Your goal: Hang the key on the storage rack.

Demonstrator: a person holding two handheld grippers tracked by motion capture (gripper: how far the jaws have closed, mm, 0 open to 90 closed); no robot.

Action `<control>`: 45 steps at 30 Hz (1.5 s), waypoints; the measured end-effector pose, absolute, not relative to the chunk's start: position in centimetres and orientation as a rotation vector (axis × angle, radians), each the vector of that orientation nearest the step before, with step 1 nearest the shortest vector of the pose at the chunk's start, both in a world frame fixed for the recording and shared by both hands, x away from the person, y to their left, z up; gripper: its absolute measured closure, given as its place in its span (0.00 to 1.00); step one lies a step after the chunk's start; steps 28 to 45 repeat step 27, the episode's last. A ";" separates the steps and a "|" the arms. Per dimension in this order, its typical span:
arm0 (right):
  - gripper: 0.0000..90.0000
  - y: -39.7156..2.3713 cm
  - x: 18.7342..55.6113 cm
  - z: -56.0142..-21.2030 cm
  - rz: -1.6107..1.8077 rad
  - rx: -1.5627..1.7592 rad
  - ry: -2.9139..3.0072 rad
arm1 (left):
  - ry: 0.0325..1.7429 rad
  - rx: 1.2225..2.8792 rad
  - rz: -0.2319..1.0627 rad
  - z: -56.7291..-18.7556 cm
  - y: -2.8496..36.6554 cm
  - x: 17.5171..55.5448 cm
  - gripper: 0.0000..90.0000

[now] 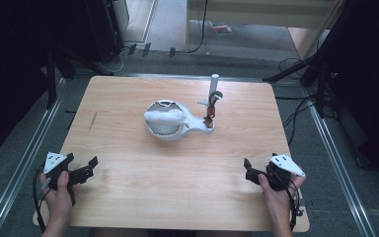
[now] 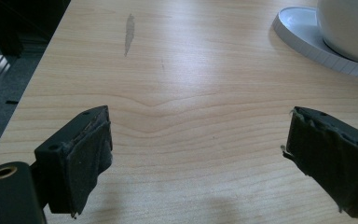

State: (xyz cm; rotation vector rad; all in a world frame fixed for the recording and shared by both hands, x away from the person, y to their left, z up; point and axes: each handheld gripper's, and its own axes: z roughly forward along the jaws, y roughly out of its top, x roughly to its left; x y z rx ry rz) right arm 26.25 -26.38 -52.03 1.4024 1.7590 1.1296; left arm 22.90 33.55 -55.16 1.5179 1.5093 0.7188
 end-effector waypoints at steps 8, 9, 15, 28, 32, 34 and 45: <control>0.00 -28.8 25.0 -52.8 1.111 1.443 1.732 | 1.509 1.518 0.719 -55.2 33.6 22.9 0.08; 0.00 -29.0 24.8 -52.8 1.114 1.448 1.730 | 1.510 1.517 0.719 -55.2 33.5 22.9 0.08; 0.00 -30.3 24.4 -53.2 1.125 1.484 1.708 | 1.510 1.518 0.719 -55.2 33.5 22.9 0.08; 0.00 -30.5 24.1 -54.5 1.099 1.487 1.715 | 1.510 1.519 0.716 -55.2 33.5 22.9 0.08; 0.00 -30.5 24.1 -54.5 1.099 1.487 1.715 | 1.510 1.519 0.716 -55.2 33.5 22.9 0.08; 0.00 -30.5 24.1 -54.5 1.099 1.487 1.715 | 1.510 1.519 0.716 -55.2 33.5 22.9 0.08; 0.00 -30.5 24.1 -54.5 1.099 1.487 1.715 | 1.510 1.519 0.716 -55.2 33.5 22.9 0.08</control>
